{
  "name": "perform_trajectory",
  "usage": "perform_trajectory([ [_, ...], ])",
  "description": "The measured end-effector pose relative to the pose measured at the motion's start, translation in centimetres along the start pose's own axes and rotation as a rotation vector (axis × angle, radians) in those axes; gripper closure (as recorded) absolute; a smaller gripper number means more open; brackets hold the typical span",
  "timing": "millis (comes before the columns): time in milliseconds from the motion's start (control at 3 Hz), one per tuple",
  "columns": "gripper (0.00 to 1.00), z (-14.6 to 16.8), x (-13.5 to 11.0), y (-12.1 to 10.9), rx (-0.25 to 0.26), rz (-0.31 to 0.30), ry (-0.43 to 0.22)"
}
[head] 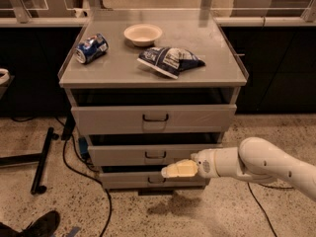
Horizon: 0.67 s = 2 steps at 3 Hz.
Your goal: Open middle drawer
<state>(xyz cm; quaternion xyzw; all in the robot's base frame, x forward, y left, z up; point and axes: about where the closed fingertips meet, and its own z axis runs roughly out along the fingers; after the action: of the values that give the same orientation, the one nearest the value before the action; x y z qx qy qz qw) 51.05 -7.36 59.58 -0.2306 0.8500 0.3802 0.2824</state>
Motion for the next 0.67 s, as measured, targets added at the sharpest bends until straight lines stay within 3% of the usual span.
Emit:
perform_trajectory([
  [667, 0.00, 0.08, 0.00, -0.19, 0.000, 0.011, -0.003],
])
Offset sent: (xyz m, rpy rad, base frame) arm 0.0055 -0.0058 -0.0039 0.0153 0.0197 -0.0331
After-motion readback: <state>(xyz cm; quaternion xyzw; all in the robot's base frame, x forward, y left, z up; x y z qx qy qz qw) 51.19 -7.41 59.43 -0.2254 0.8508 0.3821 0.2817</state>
